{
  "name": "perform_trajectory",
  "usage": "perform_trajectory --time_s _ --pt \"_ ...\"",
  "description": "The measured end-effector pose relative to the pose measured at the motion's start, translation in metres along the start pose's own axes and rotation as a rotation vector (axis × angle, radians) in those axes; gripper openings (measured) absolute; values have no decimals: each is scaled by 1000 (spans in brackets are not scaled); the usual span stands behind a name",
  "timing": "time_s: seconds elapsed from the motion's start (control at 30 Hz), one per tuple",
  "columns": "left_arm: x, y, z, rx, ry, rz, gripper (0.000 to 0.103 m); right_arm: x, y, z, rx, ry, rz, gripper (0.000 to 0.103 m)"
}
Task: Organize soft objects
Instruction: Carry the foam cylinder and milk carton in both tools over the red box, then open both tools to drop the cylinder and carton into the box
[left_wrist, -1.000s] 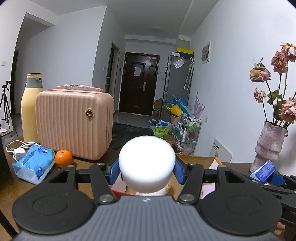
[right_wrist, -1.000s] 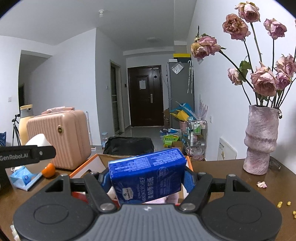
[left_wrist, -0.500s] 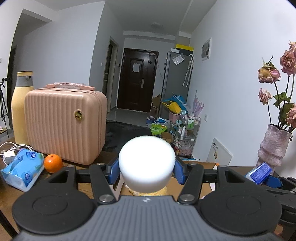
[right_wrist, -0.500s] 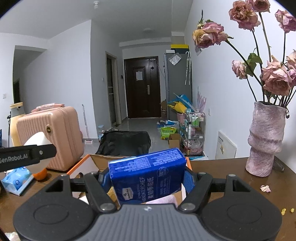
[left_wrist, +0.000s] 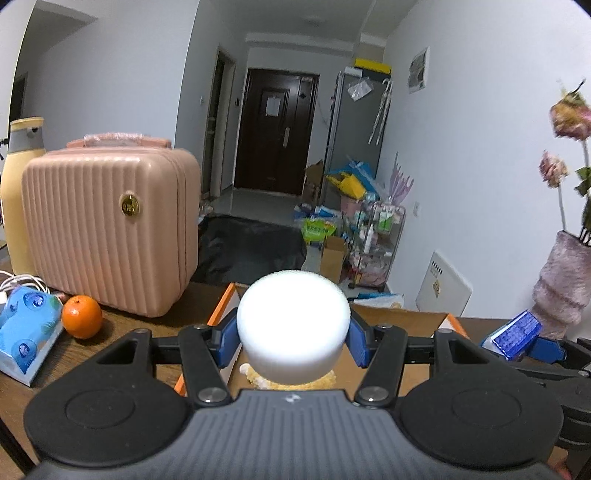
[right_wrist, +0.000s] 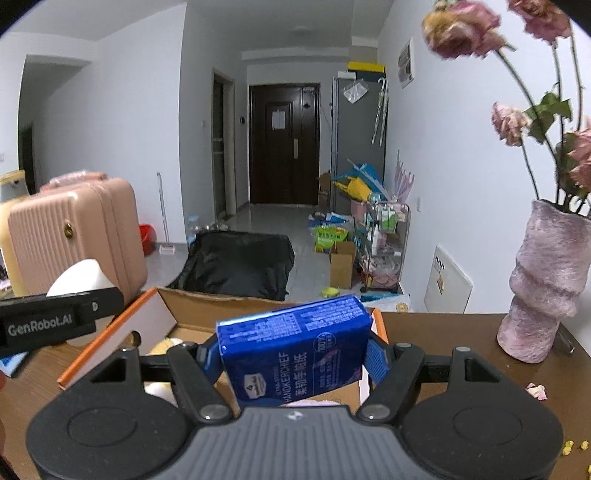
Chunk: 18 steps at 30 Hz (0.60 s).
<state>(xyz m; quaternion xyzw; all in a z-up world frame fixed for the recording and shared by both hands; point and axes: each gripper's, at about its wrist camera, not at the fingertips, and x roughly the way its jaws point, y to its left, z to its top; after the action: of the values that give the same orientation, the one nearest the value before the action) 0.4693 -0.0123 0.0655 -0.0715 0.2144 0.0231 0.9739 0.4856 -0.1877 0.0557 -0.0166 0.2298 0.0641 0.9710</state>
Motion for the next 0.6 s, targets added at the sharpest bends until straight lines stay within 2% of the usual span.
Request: perform_trajectory --time_s 0.17,0.37,0.6 --pt "25 4 -3 -5 52 23 59 21 1 -6 -2 25 37 71" --pt "46 8 -12 -9 106 43 59 40 1 -15 11 39 41 71" --pt "58 10 -20 -4 129 51 58 52 3 -25 15 33 47 71"
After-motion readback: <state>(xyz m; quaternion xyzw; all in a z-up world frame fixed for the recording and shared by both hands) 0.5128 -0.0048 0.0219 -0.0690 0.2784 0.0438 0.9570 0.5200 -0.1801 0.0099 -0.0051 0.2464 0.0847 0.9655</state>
